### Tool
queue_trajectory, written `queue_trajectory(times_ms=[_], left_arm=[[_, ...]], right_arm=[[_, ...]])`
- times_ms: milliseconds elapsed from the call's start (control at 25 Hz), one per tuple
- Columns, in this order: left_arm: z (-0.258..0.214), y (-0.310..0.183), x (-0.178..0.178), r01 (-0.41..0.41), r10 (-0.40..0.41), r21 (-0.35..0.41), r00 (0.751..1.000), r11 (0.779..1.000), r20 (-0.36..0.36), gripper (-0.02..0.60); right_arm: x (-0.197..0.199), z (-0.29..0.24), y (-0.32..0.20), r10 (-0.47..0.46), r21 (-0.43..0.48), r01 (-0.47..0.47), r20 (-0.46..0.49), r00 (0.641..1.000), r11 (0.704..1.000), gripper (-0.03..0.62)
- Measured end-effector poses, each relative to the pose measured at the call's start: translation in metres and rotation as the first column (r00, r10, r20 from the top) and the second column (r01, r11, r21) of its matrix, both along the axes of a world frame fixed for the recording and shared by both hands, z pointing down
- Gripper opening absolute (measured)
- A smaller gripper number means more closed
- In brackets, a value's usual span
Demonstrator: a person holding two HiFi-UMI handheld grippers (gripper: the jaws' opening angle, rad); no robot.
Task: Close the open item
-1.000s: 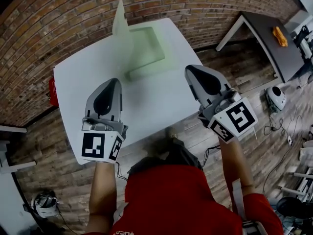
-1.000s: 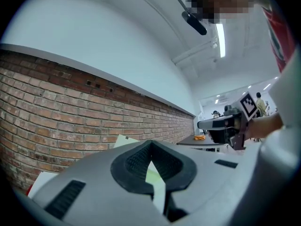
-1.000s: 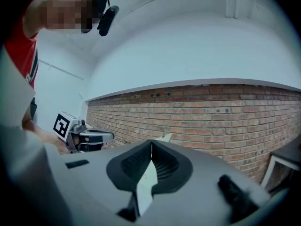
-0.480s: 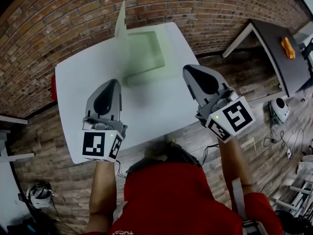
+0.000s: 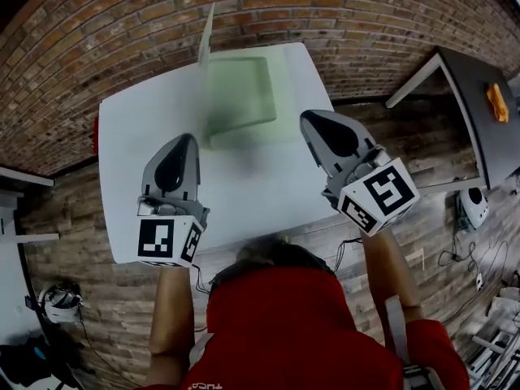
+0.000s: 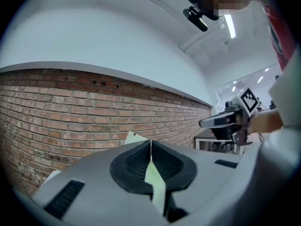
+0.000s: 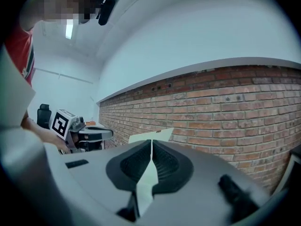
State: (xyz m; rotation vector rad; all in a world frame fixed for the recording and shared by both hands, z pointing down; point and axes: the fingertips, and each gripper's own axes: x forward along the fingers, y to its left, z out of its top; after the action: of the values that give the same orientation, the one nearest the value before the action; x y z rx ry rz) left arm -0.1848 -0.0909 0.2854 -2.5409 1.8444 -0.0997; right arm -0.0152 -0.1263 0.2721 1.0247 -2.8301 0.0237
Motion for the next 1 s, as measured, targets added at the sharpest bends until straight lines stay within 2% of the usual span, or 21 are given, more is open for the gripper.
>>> queue_trajectory(times_ms=[640, 760, 1000], left_arm=[[0.012, -0.017, 0.026, 0.144, -0.143, -0.021, 0.987, 0.989, 0.068, 0.017], [0.016, -0.02, 0.028, 0.146, -0.143, -0.03, 0.987, 0.989, 0.074, 0.069], [0.021, -0.029, 0.024, 0.139, -0.133, -0.052, 0.986, 0.989, 0.105, 0.115]], right_arm=[[0.024, 0.025, -0.039, -0.117, -0.062, 0.117, -0.003, 0.993, 0.991, 0.035], [0.027, 0.028, -0.046, -0.116, -0.069, 0.115, -0.003, 0.993, 0.991, 0.035], [0.025, 0.038, -0.056, -0.095, -0.109, 0.093, -0.014, 0.995, 0.99, 0.05]])
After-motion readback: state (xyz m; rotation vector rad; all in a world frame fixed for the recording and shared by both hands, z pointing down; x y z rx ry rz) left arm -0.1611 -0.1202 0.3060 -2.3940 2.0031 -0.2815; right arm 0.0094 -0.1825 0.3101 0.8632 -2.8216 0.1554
